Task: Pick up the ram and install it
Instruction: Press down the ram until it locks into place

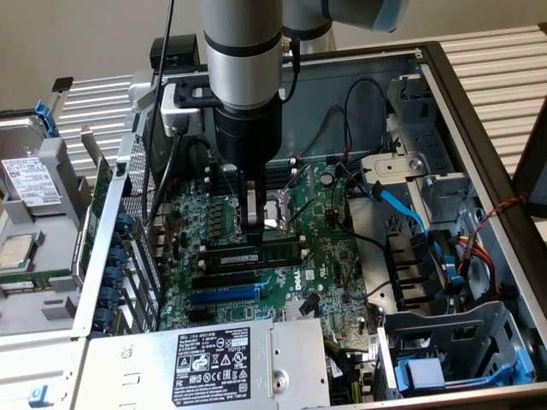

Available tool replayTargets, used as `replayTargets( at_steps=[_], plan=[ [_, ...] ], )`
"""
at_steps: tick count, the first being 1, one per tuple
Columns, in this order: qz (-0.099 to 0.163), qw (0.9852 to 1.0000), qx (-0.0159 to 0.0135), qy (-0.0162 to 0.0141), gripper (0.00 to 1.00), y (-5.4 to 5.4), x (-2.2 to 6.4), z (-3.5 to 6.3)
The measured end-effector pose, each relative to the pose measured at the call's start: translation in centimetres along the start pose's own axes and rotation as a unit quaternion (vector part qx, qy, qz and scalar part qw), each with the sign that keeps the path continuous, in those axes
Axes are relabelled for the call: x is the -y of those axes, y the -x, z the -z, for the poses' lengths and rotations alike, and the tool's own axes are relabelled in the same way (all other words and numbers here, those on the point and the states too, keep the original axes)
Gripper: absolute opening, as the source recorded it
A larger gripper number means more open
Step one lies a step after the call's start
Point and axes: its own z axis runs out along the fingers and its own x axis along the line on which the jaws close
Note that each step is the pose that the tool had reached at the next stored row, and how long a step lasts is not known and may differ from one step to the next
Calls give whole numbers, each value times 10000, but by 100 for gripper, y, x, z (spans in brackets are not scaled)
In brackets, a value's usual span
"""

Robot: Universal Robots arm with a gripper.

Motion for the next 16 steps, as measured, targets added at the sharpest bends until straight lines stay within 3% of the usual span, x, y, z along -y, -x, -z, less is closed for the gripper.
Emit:
replayTargets(
  at_steps=[16],
  plan=[
    [1,10000,0,-4,10,9,-31,-45]
  ],
)
